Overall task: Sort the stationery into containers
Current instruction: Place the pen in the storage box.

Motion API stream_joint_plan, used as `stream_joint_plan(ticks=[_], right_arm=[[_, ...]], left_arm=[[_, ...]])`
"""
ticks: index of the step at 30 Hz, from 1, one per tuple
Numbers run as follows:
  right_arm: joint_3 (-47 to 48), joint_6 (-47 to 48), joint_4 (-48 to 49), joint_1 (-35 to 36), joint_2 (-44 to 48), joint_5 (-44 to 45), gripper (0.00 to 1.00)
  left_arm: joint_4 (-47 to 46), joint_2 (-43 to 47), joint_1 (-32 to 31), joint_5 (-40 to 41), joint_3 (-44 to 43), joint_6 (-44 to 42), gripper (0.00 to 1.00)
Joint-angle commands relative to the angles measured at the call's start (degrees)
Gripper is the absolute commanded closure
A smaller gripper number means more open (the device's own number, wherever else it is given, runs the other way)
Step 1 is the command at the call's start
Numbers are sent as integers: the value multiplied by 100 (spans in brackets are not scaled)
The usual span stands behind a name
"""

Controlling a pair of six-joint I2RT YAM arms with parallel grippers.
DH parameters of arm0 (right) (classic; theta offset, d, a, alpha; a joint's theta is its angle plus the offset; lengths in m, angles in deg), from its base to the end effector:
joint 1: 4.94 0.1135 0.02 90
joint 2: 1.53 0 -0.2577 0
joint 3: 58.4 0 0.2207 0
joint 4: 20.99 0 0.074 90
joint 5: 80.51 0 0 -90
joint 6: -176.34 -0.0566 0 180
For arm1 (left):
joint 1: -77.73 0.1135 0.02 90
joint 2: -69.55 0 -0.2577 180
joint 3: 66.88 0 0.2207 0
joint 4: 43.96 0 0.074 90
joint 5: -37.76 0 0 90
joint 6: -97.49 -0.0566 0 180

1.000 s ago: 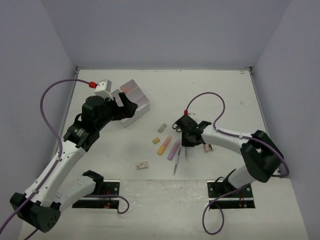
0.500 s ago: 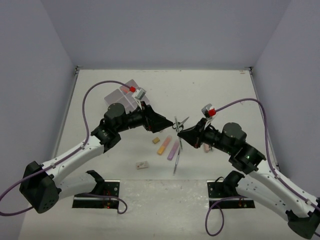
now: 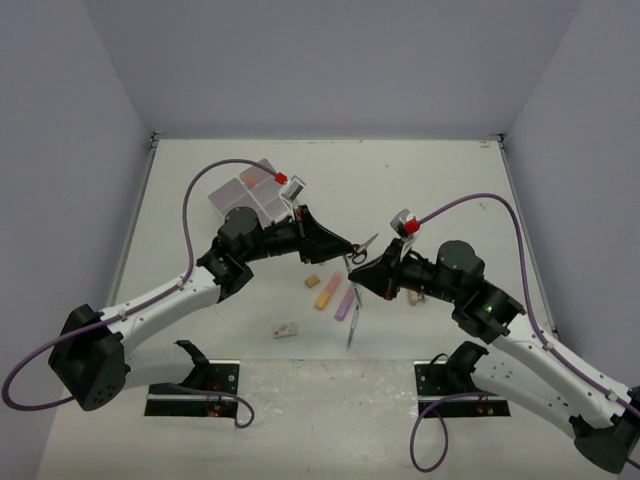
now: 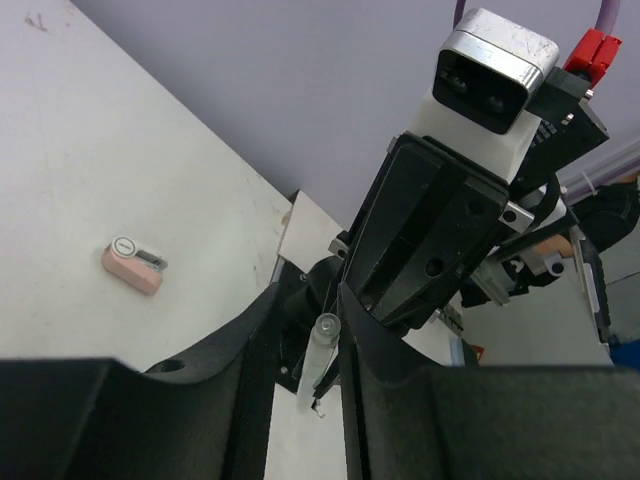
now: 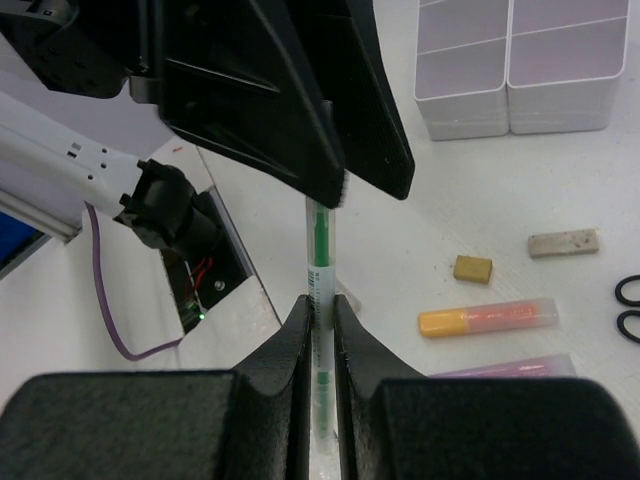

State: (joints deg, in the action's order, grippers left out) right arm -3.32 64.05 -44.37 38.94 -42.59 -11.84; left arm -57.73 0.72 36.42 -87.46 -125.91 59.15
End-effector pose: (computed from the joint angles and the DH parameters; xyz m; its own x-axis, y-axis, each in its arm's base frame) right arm 0.1046 0.1291 0.3156 -0.4515 0.0560 -0.8905 -0.7923 0.4338 0.4290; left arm 0.1770 -0.1990 0.3246 -0.7297 -0.2118 -0.6502 0.6434 0.1092 -0.7577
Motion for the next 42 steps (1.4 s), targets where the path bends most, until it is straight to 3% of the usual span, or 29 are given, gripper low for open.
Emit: stream_joint_plan(ticks=[1,4,6,7,8,9,10,12,14,16,20,26,35,42], right_arm=[[350,113,220,16,-101,20,100],[406,64,128,14,-155,333,100],[435,35,77,7,-174,507,97],[438,37,28,7,-163,548,72],[438,46,-36,7,-145,617,35],[432,31,-98,7,-86,727,11],[424,11,-165,7,-60,882,2],[398,-33,-517,7,169,1434,1],[423,-89,-742,7,352,2060,1],[438,-135,-970,7,475,2611,1],[375,-202,-1129,0,736,2760,1],[243,-274,-1271,-2,945,2657,1],[313,-201,-1262,-2,745,2346,1],[318,-197,-1241,-2,615,2315,1]], left_arm=[[-244,-124,-63,-221,-266,36,81],[-127,-131,-70,-241,-357,-72,99],[175,-131,-70,-106,-461,-207,100],[426,-118,-70,127,-588,-390,100],[847,-95,-70,466,-753,-637,100],[1236,-76,-76,847,-900,-864,100],[1613,-58,-79,1284,-1058,-1101,100],[2879,-98,-56,2860,-1711,-1673,100],[3524,-234,-42,4515,-2146,-2155,100],[3578,-428,8,6282,-2309,-2465,100],[2746,-990,476,8094,-2662,-3134,100],[1719,-1845,1447,8410,-2861,-3824,100],[518,-2519,1668,8403,-2793,-4405,100],[632,-2707,1731,8149,-2726,-4050,100]])
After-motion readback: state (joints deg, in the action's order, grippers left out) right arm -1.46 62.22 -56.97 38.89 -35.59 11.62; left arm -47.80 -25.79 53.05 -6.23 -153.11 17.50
